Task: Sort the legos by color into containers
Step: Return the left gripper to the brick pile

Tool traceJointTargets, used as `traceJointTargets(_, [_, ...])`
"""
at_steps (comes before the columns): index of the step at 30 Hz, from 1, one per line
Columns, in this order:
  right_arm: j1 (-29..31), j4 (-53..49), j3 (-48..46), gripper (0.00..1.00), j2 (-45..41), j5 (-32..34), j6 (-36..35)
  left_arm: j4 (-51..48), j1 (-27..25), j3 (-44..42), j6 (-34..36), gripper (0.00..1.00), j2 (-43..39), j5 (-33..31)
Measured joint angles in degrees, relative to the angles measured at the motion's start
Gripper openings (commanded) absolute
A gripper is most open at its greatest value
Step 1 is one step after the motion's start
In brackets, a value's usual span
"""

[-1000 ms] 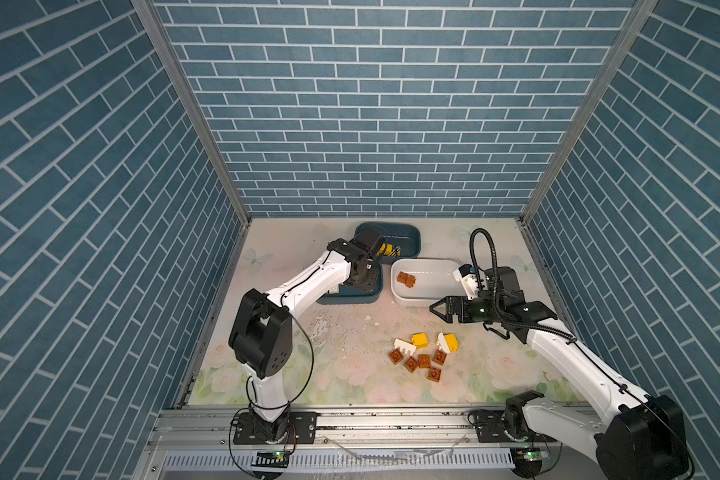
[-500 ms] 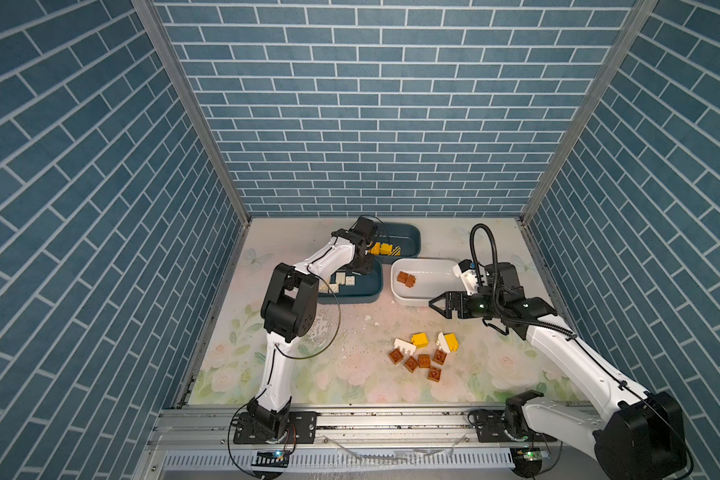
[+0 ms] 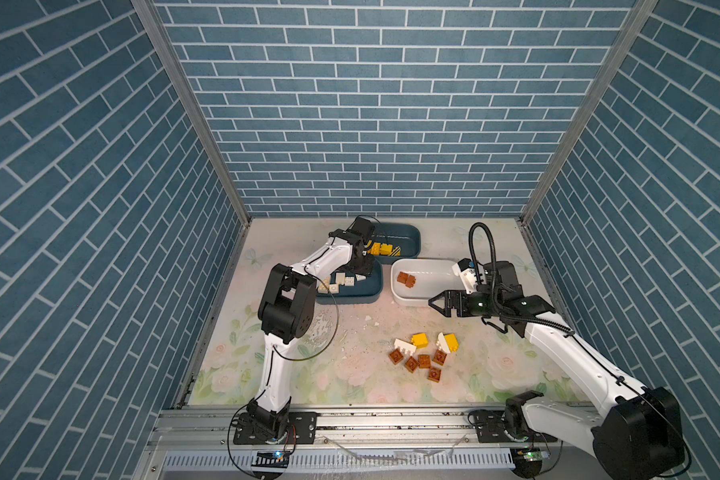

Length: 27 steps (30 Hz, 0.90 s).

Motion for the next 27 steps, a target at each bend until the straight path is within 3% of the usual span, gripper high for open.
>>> traceJointTargets(4, [0.00, -0.02, 0.00, 0.98, 0.02, 0.02, 0.00, -0.17, -2.56, -6.71, -1.16, 0.69, -9.20, 1.99])
traceJointTargets(11, [0.00, -0.20, 0.00, 0.98, -0.04, 0.04, -0.02, -0.17, -13.03, -18.03, -8.28, 0.70, -21.05, 3.96])
traceJointTargets(21, [0.00, -2.10, -0.04, 0.98, -0.37, -0.17, -0.24, 1.07, -27.02, -28.98, -21.75, 0.69, -24.22, 5.86])
traceJointTargets(27, [0.00, -2.43, -1.40, 0.98, -0.37, -1.07, -0.26, 1.64, -30.60, -33.11, -30.53, 0.67, -24.48, 6.16])
